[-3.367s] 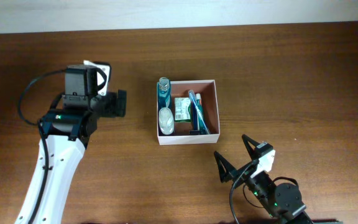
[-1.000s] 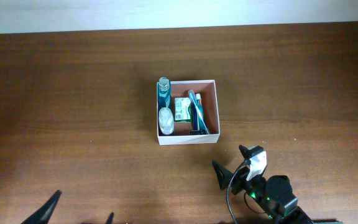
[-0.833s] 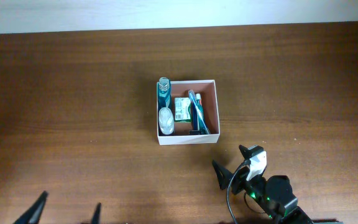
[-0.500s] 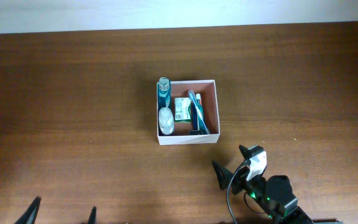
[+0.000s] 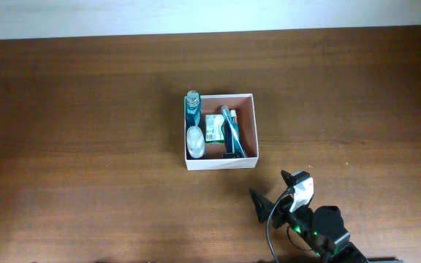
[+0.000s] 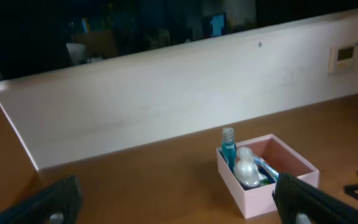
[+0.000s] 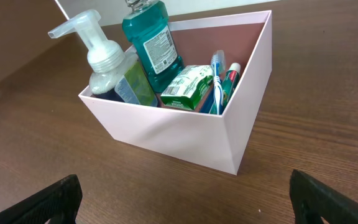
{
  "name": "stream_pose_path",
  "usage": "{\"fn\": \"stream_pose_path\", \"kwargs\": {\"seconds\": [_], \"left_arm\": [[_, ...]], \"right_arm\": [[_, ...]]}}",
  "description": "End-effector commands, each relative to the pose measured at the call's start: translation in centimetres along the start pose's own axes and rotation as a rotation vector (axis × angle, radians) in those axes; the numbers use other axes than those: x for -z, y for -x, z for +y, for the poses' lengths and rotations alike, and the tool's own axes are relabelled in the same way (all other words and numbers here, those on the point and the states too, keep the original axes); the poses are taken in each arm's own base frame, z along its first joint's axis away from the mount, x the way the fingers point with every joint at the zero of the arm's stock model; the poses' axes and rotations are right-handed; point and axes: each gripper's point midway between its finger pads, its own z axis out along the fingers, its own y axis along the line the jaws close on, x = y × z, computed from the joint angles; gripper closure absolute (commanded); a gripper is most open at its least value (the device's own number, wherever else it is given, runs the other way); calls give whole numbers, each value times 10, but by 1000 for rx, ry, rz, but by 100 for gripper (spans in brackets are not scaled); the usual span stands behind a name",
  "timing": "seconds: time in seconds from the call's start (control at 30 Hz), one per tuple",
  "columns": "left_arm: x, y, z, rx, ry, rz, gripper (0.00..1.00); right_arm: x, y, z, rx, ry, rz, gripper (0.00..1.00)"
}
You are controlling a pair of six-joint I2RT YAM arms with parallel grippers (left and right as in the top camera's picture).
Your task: Pack container
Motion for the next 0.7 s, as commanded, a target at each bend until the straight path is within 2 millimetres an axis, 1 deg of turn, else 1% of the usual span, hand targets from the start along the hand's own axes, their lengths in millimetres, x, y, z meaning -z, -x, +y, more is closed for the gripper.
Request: {"fn": "stream_pose_path", "kwargs": {"seconds": [0.0,0.13,0.23,0.27,0.43,0.53,0.67], "left_arm": [[-15,2,0,-51,-5,-23,0],[-32,1,0,-51,-2,-37,0],[-50,-9,1,-51,3,-19,0],[-59,-14,2,-51,8,-14,0],[-89,-30,10,-33,60,-11,0],[-105,-44,15,5,89,3,0],[-127,-73,18,7,119,43,0]], "right_arm": [[0,-3,1,-8,5,8,2],[0,-3,1,-8,5,8,2],[0,-3,1,-8,5,8,2],[0,-3,1,-8,5,8,2],[0,-3,1,-8,5,8,1],[0,-3,1,-8,5,8,2],[0,-3,1,-8,5,8,2]]}}
